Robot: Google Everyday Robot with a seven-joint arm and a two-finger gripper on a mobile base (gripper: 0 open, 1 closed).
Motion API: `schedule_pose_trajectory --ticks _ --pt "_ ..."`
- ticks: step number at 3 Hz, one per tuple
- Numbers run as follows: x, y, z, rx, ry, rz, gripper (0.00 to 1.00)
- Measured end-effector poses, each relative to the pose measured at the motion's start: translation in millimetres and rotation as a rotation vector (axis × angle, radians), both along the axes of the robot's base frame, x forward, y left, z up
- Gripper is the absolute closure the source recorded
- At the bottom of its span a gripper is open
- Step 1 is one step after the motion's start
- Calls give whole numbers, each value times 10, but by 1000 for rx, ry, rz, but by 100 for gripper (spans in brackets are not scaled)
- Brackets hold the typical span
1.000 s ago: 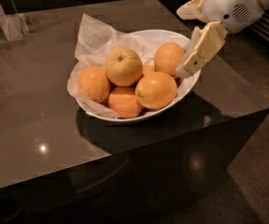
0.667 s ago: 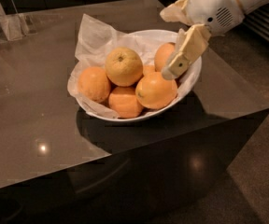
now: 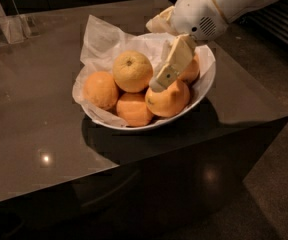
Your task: Pick orange from white bowl
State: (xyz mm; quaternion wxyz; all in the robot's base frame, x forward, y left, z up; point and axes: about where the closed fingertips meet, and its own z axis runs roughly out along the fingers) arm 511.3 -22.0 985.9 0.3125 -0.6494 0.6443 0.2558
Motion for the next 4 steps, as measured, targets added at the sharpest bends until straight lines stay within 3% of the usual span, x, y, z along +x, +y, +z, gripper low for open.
schedule_pose_trajectory --ticks 2,4 --pt "101 229 -229 -116 -1 9 0" --pt "196 352 -385 -140 31 14 0"
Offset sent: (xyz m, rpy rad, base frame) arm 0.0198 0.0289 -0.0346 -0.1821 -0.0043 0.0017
